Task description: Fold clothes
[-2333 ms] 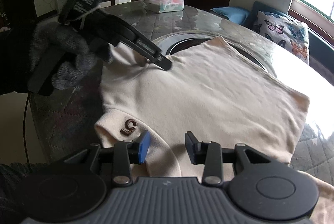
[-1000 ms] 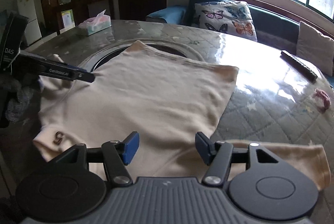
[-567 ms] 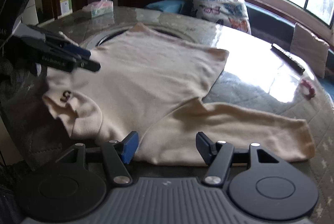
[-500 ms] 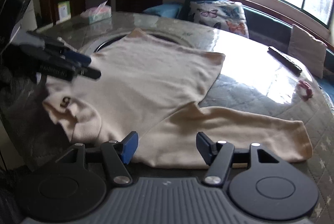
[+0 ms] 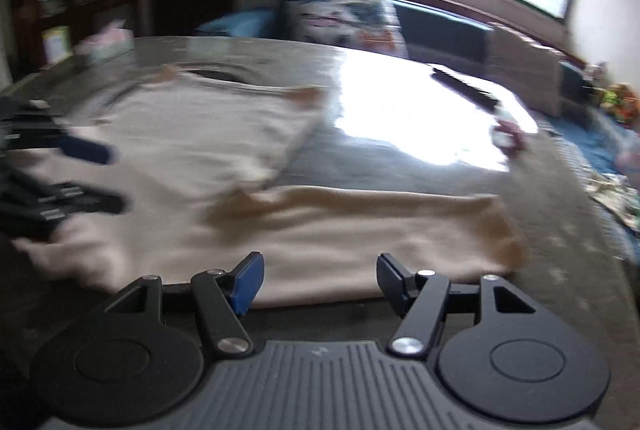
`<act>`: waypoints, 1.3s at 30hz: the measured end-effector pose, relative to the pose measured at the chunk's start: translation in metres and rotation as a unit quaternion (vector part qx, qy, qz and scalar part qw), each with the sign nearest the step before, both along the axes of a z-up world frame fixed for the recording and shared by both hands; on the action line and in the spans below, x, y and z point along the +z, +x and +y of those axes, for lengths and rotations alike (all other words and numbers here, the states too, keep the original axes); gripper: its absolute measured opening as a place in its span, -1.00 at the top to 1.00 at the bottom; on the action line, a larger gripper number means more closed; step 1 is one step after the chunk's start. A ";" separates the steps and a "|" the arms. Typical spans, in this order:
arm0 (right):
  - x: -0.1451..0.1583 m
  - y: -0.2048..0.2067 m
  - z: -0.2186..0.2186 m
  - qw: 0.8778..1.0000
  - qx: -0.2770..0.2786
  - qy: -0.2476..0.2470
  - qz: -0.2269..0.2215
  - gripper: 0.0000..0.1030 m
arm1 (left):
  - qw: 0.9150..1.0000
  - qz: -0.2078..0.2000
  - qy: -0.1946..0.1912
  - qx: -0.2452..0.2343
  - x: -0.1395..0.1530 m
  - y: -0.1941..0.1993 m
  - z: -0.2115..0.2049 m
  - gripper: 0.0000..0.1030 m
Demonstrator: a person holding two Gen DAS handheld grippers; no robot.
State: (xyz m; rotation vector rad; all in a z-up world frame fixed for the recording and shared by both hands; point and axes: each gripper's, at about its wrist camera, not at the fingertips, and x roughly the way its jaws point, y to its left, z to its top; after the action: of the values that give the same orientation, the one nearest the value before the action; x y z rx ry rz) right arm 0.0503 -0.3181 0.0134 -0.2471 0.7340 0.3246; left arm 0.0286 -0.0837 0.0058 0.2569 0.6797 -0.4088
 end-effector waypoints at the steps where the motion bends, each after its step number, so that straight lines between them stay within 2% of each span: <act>1: -0.002 0.006 -0.007 1.000 -0.017 0.000 -0.003 -0.24 | 1.000 0.001 0.002 -0.003 -0.001 -0.001 -0.002 -0.09; 11: -0.015 0.038 -0.065 0.991 -0.134 0.026 -0.007 -0.16 | 1.000 0.009 0.013 -0.016 -0.010 -0.002 -0.010 -0.11; 14: -0.016 0.045 -0.084 0.983 -0.177 0.049 -0.007 -0.05 | 1.000 0.008 0.013 -0.018 -0.010 -0.001 -0.011 -0.11; 16: -0.018 0.051 -0.097 0.977 -0.203 0.070 -0.001 0.13 | 1.000 0.010 0.014 -0.018 -0.011 0.000 -0.012 -0.12; 20: -0.024 0.056 -0.105 0.970 -0.221 0.101 -0.003 0.39 | 1.000 0.011 0.017 -0.019 -0.010 0.000 -0.013 -0.12; 22: -0.025 0.056 -0.104 0.969 -0.224 0.107 -0.010 0.81 | 1.000 0.011 0.018 -0.019 -0.010 -0.001 -0.012 -0.14; 23: -0.026 0.055 -0.105 0.967 -0.227 0.111 -0.013 0.85 | 1.000 0.011 0.019 -0.018 -0.010 -0.001 -0.012 -0.16; 29: -0.014 0.033 -0.113 0.959 -0.251 0.122 -0.043 0.88 | 1.000 0.011 0.017 -0.019 -0.011 0.001 -0.011 -0.17; 32: -0.018 0.027 -0.121 0.955 -0.266 0.124 -0.039 0.88 | 1.000 0.009 0.017 -0.017 -0.009 0.002 -0.011 -0.17; 35: -0.026 0.028 -0.124 0.954 -0.270 0.129 -0.023 0.88 | 1.000 0.002 0.011 -0.011 -0.004 0.002 -0.009 -0.17; 39: -0.010 0.023 -0.120 0.956 -0.256 0.135 -0.044 0.88 | 1.000 -0.003 0.006 -0.010 -0.001 0.006 -0.010 -0.14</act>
State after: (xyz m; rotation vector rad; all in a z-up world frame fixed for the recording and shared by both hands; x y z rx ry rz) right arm 0.0736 -0.4378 0.0038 0.1900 0.6305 -0.0826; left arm 0.0345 -0.0937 0.0051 0.2758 0.6747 -0.4229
